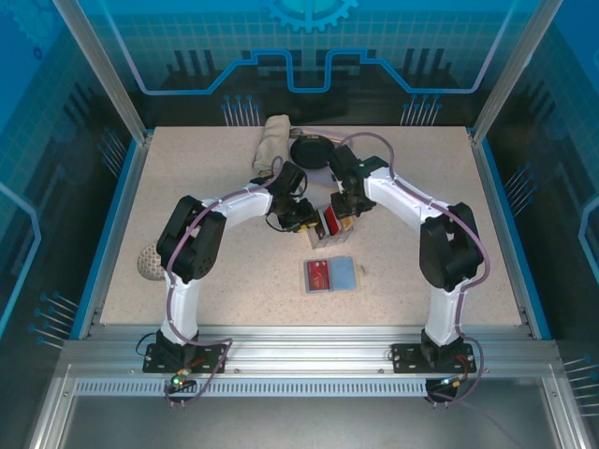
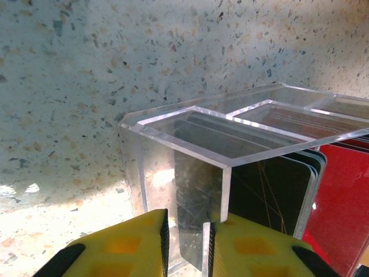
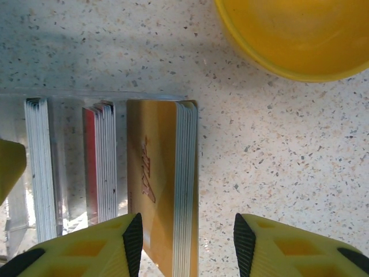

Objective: Put the credit cards into the card holder

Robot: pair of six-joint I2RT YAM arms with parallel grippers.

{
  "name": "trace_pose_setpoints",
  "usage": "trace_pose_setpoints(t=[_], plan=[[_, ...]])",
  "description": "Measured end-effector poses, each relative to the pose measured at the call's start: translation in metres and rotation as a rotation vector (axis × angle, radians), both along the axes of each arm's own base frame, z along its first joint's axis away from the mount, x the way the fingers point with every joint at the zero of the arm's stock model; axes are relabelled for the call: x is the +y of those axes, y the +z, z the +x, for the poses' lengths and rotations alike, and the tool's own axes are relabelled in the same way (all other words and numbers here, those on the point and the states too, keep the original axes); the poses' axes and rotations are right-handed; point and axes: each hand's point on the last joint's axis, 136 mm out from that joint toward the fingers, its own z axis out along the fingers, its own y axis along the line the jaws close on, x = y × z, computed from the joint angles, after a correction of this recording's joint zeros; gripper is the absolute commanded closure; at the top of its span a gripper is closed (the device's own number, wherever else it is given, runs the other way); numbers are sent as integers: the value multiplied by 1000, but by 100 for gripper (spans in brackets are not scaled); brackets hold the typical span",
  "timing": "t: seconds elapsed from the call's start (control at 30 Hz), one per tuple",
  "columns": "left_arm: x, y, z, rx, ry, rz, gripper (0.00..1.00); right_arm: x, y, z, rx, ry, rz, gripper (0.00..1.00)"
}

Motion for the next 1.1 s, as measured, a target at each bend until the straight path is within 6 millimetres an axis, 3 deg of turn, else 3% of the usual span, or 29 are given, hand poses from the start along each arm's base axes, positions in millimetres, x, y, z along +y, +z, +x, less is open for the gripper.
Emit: trace_pose_setpoints(t=[0.4,0.63,1.1], plan=[[0,0,0,-1,-2,0,78,3,-18,4,24,26,-76,52],[0,0,0,-3,-4,0,79,-2,-13,7,-14,34,-147,53],[-1,1,0,-3,-5,0,79,4,-10,5,-21,79,-169,69]])
